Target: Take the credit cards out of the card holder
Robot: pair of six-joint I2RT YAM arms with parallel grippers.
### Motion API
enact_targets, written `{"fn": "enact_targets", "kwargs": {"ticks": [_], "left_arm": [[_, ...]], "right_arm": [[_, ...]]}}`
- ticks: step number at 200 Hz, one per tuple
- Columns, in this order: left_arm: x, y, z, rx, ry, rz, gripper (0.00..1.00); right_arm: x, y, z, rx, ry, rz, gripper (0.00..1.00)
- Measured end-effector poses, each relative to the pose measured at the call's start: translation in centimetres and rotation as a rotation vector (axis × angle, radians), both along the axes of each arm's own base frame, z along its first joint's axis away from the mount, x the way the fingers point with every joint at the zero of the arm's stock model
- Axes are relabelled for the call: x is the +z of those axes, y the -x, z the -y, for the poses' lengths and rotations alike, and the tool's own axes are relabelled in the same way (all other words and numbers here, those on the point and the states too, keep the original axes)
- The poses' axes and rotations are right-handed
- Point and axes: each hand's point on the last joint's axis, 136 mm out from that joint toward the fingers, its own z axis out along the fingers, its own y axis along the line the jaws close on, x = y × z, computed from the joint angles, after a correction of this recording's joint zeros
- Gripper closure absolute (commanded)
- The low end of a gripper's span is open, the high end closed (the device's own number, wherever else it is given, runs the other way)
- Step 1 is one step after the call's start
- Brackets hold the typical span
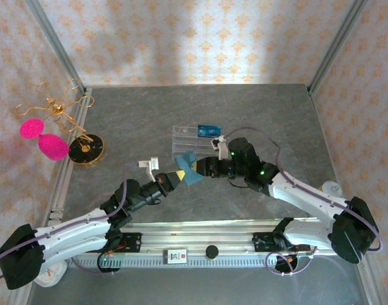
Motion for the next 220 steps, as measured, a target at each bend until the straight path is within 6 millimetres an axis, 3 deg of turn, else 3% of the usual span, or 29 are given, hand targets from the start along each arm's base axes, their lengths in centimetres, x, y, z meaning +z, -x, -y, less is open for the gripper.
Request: {"fn": "enact_targets", "kwargs": {"ticks": [38, 79, 100, 140, 175, 193, 220], "left_arm": [[1.7, -0.7, 0.3, 0.05, -0.048, -0.034, 1.0], [0.1, -1.1, 0.3, 0.083, -0.141, -0.101, 1.0], [-0.7, -1.2, -0.1, 0.102, -0.17, -0.12, 1.0], [-0.8, -1.3, -0.7, 0.126, -0.181, -0.124, 1.0], [-0.8, -1.4, -1.0, 0.142, -0.186, -0.124, 1.0], [-0.9, -1.4, -1.0, 0.144, -0.191, -0.129, 1.0], [-1.3, -1.4, -1.1, 0.146, -0.203, -0.14, 1.0]], "right_arm": [[3.9, -1.8, 0.9, -0.162, 0.038, 0.111, 0.45], [6.4, -2.1, -0.8, -0.226, 0.105, 0.197, 0.44], [5.2, -2.4, -1.7, -0.238, 0.182, 0.206, 0.44], [0.8, -1.8, -1.9, -0.231, 0.356, 0.185, 0.44], [-0.4, -1.7, -1.8, -0.221, 0.406, 0.187, 0.46], [-1.0, -1.8, -1.9, -0.221, 0.426, 0.193, 0.51], [-1.8, -2.0, -2.0, -0.216, 0.464, 0.199, 0.68]]}}
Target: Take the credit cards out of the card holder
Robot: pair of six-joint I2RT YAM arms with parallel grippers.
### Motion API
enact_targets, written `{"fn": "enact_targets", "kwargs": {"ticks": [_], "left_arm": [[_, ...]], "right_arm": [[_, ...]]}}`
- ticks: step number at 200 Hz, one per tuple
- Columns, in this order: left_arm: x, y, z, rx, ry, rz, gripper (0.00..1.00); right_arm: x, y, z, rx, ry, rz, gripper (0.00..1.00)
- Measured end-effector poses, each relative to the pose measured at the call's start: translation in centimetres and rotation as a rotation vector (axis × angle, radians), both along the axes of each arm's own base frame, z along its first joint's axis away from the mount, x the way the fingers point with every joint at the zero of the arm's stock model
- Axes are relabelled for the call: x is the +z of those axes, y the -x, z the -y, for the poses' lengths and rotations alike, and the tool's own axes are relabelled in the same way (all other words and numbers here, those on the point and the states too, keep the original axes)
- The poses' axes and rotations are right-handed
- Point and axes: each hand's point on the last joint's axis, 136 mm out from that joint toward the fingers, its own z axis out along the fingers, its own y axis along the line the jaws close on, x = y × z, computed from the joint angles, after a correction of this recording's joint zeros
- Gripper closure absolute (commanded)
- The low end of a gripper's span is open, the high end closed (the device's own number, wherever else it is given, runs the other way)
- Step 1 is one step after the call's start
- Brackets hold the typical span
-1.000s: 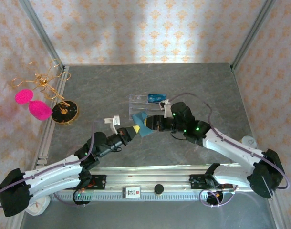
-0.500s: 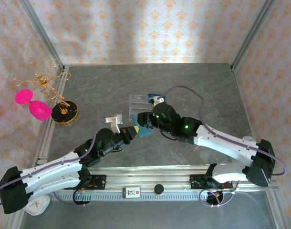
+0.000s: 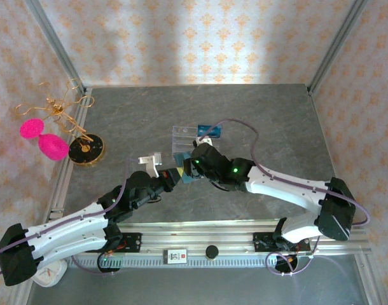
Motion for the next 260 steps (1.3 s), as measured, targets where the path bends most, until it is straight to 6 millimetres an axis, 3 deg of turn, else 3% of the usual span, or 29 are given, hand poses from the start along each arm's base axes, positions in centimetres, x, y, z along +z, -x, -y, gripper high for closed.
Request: {"fn": "enact_targets", "kwargs": {"ticks": [46, 89, 116, 139, 175, 210, 234, 260], "left_arm": [[0.6, 0.1, -0.1, 0.0, 0.016, 0.012, 1.0], [0.7, 0.1, -0.1, 0.004, 0.033, 0.003, 1.0], [0.5, 0.4, -0.1, -0.005, 0.048, -0.006, 1.0], [-2.5, 1.0, 0.3, -0.039, 0.043, -0.06, 1.0], [-10.4, 2.3, 0.5, -0.077, -0.051, -0.222, 1.0], [-12.5, 2.6, 1.1, -0.103, -0.065, -0.273, 1.0], [-13.3, 2.6, 1.1, -0.1, -0.081, -0.293, 0.56], [-12.5, 2.0, 0.2, -0.058, -0.059, -0.285, 0.36]], "right_arm": [[-0.5, -0.1, 0.2, -0.009, 0.029, 0.004, 1.0], [-1.8, -0.3, 1.3, -0.04, 0.062, -0.002, 1.0], [-4.2, -0.6, 4.0, -0.091, 0.071, -0.041, 1.0], [-6.3, 0.0, 6.2, -0.113, 0.04, -0.098, 1.0], [-10.4, 2.6, 6.8, -0.082, 0.007, -0.208, 1.0], [-13.1, 4.3, 7.4, -0.079, -0.015, -0.282, 1.0], [-13.1, 4.5, 6.9, -0.071, -0.045, -0.296, 1.0], [-12.3, 4.7, 5.9, -0.044, -0.084, -0.306, 1.0]]}}
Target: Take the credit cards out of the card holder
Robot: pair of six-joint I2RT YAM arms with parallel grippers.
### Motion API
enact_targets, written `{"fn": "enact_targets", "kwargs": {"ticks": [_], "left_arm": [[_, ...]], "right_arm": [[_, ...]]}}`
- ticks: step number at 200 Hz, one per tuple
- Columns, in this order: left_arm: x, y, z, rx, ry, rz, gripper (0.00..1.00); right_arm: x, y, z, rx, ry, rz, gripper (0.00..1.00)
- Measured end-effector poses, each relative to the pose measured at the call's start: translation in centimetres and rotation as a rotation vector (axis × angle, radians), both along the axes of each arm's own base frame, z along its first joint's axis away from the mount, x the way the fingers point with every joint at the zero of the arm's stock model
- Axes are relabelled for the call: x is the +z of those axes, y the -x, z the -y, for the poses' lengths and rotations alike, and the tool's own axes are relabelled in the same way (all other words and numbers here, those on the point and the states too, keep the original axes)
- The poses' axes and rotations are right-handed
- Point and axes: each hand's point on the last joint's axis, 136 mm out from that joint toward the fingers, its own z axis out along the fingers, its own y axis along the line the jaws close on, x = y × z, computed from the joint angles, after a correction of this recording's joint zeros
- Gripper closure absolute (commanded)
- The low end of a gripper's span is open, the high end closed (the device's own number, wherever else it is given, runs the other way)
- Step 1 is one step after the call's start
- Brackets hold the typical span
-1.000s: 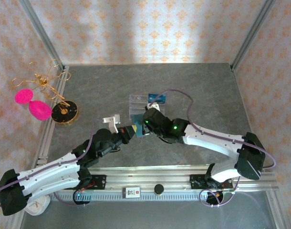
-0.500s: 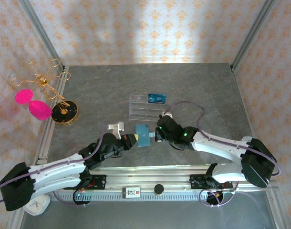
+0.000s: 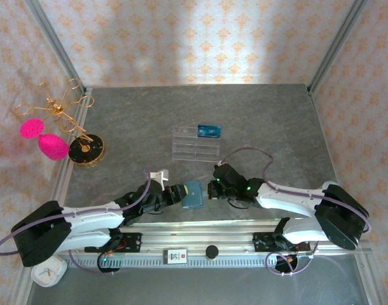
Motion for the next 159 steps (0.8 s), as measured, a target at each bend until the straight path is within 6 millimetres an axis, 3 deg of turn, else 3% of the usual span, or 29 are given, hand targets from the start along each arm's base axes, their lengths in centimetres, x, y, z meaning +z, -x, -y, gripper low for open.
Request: {"fn": "enact_targets", "kwargs": {"ticks": [16, 43, 60, 74, 100, 132, 159], "left_arm": [[1.9, -0.7, -1.0, 0.045, 0.036, 0.046, 0.3], [5.4, -1.6, -3.1, 0.119, 0.091, 0.142, 0.25], [5.8, -1.6, -3.9, 0.138, 0.076, 0.158, 0.25], [5.4, -1.4, -4.2, 0.137, 0.051, 0.149, 0.25], [3.4, -1.2, -4.4, 0.127, -0.013, 0.101, 0.27], [1.6, -0.9, -4.1, 0.098, -0.066, 0.055, 0.3], [0.6, -1.0, -3.5, 0.066, -0.098, 0.028, 0.36]], "right_arm": [[1.5, 0.1, -1.5, 0.027, -0.04, 0.008, 1.0], [6.3, 0.0, -5.3, 0.091, -0.142, 0.061, 1.0], [8.9, -0.4, -6.9, 0.109, -0.197, 0.092, 1.0], [9.5, -0.8, -7.0, 0.101, -0.206, 0.103, 1.0], [7.1, -1.8, -5.0, 0.03, -0.157, 0.079, 1.0], [1.0, -2.1, 0.5, -0.13, -0.003, 0.013, 1.0], [-1.9, -1.7, 3.8, -0.224, 0.102, -0.007, 1.0]]}}
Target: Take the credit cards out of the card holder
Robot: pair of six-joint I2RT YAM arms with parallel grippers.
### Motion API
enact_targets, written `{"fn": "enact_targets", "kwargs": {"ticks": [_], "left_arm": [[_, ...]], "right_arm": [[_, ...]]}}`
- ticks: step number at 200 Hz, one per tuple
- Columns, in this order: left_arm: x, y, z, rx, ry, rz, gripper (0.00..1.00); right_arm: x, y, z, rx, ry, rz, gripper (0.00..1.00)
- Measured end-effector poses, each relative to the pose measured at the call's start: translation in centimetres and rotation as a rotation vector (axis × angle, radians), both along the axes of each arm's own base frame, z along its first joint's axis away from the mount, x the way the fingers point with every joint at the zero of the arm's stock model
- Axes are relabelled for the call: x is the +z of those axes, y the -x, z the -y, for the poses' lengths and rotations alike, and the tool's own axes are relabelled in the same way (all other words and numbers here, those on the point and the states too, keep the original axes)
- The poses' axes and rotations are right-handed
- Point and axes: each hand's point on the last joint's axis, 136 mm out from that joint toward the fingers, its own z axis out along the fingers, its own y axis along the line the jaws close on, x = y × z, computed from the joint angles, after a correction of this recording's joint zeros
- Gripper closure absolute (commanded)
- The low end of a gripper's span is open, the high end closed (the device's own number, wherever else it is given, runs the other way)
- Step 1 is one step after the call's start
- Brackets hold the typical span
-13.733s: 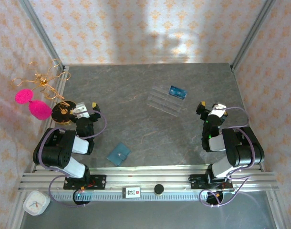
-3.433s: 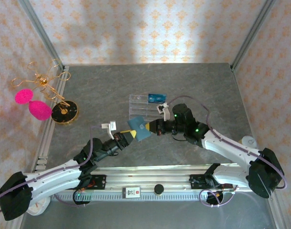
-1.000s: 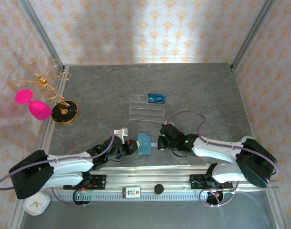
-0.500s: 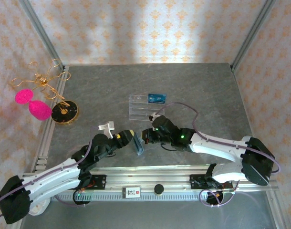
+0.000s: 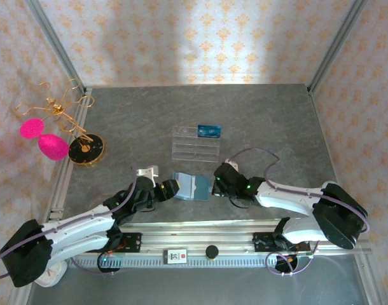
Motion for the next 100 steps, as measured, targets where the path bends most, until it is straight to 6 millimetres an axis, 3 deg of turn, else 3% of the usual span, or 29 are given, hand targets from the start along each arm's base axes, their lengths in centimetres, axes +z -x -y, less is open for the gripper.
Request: {"fn": "enact_targets", "kwargs": {"ticks": [42, 82, 100], "left_arm": [[-0.5, -0.6, 0.9, -0.025, -0.027, -0.01, 0.42], [0.0, -1.3, 0.3, -0.001, -0.049, 0.033, 0.41], [0.0, -1.8, 0.0, 0.002, -0.071, 0.045, 0.5]], "right_arm": [[-2.0, -0.4, 1.6, -0.054, 0.092, -0.002, 1.0], [-2.2, -0.7, 2.0, -0.068, 0.115, 0.011, 1.0], [-2.2, -0.8, 2.0, -0.069, 0.115, 0.014, 1.0]]}}
